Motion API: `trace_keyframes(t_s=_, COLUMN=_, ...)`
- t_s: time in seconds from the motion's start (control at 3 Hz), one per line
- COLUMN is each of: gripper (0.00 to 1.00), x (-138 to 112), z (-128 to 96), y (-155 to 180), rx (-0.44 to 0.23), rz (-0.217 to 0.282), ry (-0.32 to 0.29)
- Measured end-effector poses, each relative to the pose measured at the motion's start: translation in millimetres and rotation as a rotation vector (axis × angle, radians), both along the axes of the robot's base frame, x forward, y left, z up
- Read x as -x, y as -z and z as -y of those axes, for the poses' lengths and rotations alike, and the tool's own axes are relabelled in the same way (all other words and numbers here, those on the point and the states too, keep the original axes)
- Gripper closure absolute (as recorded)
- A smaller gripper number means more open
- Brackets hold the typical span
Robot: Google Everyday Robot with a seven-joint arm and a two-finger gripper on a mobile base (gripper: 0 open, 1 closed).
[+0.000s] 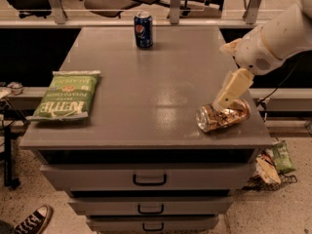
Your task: Move pepsi can near orange can
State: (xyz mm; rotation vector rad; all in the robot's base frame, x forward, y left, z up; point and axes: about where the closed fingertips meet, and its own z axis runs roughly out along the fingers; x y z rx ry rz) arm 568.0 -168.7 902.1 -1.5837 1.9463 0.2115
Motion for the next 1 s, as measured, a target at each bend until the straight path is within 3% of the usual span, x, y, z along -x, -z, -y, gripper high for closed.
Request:
trace_keyframes(t_s=0.33, gripper=0.00, x=-61, z=-20, y=-1, rx=-0.122, rz=0.103, ry=0.003)
trace_keyframes(t_s=0.67, gripper=0.00, x=-62, z=-21, y=-1, rx=-0.124, rz=0.103, ry=0.002)
trace_keyframes(t_s=1.0, gripper=0.00, x=-83, z=-45, y=4, rx=-0.184, rz=0.126, ry=0.025)
